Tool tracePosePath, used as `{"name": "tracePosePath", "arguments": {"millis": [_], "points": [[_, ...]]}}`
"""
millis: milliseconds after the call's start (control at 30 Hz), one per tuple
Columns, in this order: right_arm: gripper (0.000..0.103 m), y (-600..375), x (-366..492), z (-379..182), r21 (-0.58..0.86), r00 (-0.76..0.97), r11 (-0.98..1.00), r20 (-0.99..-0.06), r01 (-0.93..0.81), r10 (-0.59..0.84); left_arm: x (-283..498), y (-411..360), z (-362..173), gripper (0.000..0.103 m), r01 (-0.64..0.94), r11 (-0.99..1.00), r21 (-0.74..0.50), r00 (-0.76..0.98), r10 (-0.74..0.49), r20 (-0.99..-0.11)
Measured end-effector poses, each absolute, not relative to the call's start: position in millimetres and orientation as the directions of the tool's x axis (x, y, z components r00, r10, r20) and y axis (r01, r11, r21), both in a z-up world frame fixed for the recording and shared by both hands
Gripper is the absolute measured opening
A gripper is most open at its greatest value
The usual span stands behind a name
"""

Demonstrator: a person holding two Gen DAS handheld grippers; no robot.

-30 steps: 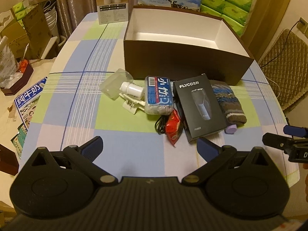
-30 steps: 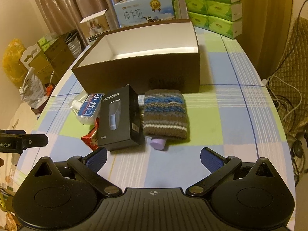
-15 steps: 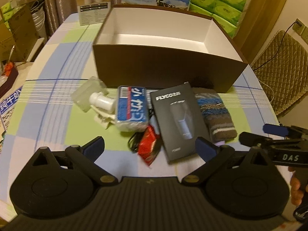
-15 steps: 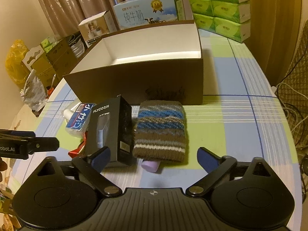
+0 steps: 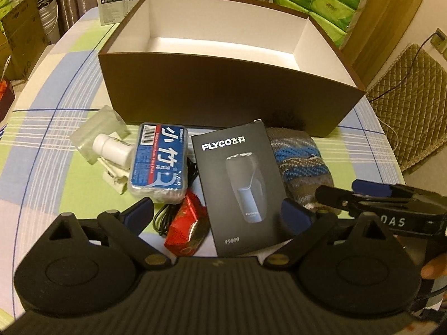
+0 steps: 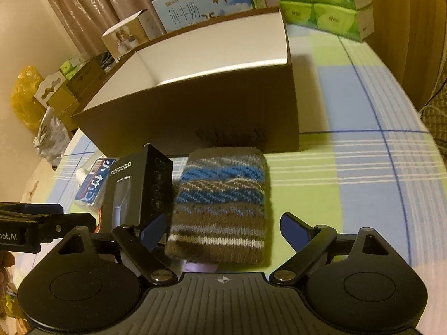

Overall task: Organize objects
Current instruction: 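Grasp the knitted striped sock with the right tool while the left tool grasps the black FLYCO box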

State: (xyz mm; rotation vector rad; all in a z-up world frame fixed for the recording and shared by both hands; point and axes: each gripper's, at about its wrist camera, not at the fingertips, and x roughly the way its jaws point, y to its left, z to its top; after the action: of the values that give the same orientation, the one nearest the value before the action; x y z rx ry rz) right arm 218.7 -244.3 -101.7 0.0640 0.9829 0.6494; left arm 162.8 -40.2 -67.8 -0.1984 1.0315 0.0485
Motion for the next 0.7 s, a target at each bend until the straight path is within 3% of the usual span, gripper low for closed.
{"name": "tracePosePath", "arguments": {"millis": [267,400,467,500,533,700], "points": [[0.076,-245,239,-122,0.385,0.34,0.803,-0.758,-0.455,0.556,177,-47,-74,0.093,-0.144,0.981,-0.132,0.497,-0.044,-0.867],[0.054,-245,247,-131,0.42,0.31,0.787,-0.754,-0.452,0.58,182,-49,-78,0.092,-0.14,0.982,-0.129,0.487,-0.045,-0.872],[0.036,-246,247,-130,0.434,0.311,0.773,-0.738,-0.462,0.6,183,-51,-78,0.091,-0.135,0.982,-0.132,0.484,-0.051,-0.873],[0.021,-247,245,-127,0.43,0.326,0.771,-0.727,-0.471,0.604,183,-51,-78,0.091,-0.133,0.982,-0.133,0.484,-0.053,-0.873],[0.017,-249,244,-123,0.426,0.337,0.765,-0.716,-0.483,0.611,183,-52,-78,0.091,-0.129,0.982,-0.135,0.486,-0.056,-0.872],[0.014,-264,240,-101,0.445,0.398,0.745,-0.646,-0.497,0.652,185,-54,-78,0.089,-0.121,0.982,-0.148,0.491,-0.07,-0.868]]}}
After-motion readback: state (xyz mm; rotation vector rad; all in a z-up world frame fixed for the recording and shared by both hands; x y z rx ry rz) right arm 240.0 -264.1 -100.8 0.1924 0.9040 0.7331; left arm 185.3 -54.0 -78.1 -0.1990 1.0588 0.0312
